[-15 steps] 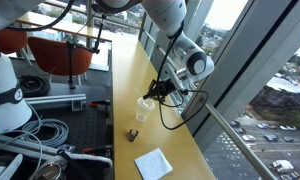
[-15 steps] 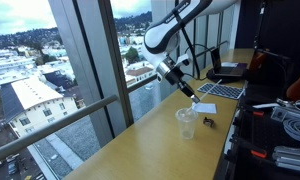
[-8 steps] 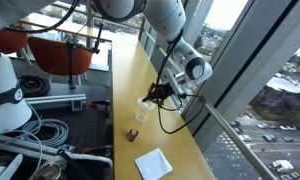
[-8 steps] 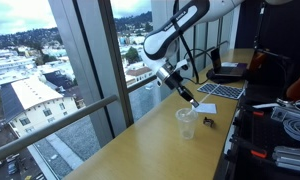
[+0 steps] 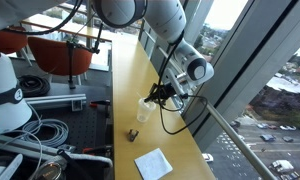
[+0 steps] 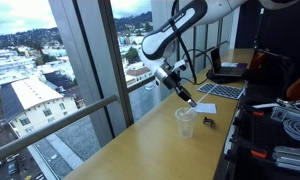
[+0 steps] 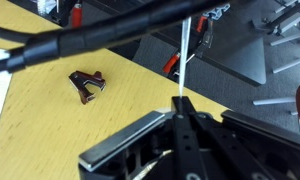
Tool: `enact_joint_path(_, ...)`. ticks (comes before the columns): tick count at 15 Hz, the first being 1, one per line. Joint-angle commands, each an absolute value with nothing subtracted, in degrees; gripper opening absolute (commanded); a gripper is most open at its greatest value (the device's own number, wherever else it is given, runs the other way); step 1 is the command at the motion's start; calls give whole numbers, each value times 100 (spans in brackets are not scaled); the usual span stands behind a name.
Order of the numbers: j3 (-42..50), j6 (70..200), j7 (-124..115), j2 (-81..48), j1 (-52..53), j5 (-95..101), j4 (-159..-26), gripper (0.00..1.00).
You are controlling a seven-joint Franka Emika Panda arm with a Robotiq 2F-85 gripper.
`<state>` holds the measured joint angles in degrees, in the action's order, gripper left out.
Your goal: Put the straw in the plastic cup
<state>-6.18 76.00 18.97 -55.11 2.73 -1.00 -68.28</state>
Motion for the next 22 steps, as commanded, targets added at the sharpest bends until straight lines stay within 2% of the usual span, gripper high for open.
enact_joint_path(1,-648,7150,1731,-5845,277,-169,-6241,0)
enact_joint_path(7,-623,6771,1431,-6292,285,-219,-5700,0)
enact_joint_path(8,-624,6782,1396,-6326,295,-210,-5648,26)
enact_joint_path(9,-632,6770,1375,-6371,297,-217,-5581,27)
enact_joint_path(19,-758,6359,1310,-6244,472,-260,-4888,98)
enact_joint_path(22,-733,6523,1569,-5879,511,-92,-5211,100)
